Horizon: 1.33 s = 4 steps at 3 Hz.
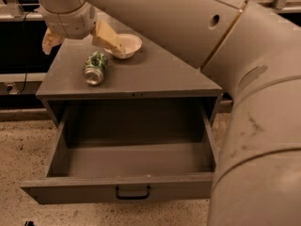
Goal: Place green can into top drawer
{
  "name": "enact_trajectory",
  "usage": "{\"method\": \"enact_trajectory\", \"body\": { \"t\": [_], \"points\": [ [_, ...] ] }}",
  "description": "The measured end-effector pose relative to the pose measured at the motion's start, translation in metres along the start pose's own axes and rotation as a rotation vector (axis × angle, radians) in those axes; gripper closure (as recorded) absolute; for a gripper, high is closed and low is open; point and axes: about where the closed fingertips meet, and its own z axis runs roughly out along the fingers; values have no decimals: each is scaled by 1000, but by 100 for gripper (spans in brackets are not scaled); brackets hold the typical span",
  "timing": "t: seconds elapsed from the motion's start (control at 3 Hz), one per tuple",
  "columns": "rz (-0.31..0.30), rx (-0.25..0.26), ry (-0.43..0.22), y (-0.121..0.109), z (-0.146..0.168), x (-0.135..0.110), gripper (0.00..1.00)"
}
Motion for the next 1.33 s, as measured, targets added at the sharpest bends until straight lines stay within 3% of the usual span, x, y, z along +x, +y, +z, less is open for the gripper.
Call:
{"method": "enact_trajectory", "body": {
  "t": [0.33,0.67,1.33],
  "points": [
    [-142,7,97,8,-5,24,0],
    [-215,12,109,6,-5,27,0],
    [-235,-55,135,23,21,70,0]
  ]
}}
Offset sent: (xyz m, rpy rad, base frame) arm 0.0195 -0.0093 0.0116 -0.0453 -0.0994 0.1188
